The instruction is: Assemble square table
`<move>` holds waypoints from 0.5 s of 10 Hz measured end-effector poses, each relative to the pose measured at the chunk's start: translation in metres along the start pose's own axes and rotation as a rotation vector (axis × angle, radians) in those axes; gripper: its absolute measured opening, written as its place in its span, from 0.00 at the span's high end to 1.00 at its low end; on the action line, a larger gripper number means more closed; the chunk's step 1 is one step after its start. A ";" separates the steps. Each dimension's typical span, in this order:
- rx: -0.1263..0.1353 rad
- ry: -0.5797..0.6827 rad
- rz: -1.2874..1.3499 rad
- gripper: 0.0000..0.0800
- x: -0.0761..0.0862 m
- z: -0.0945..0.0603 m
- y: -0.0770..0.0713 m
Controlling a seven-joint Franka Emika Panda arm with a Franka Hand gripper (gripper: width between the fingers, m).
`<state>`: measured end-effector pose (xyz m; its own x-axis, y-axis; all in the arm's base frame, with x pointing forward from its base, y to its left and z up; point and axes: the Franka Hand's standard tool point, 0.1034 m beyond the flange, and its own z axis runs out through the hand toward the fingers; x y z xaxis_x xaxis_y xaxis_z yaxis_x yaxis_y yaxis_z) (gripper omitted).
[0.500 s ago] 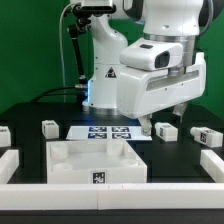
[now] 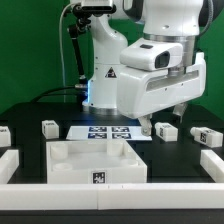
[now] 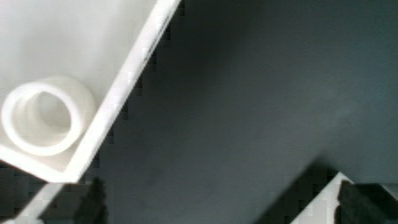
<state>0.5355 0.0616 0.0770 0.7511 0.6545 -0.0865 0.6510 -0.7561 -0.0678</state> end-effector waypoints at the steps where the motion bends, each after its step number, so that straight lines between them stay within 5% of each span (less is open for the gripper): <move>1: -0.002 0.003 -0.021 0.19 -0.002 0.000 0.001; 3: 0.011 -0.009 -0.162 0.19 -0.048 0.005 0.002; 5: 0.016 -0.036 -0.202 0.19 -0.065 0.009 0.001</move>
Offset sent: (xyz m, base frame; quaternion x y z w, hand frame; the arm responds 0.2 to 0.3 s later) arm -0.0558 -0.0330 -0.0035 0.0261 0.0432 -0.1037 0.9933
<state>0.4858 0.0181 0.0739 0.6006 0.7927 -0.1045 0.7862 -0.6093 -0.1036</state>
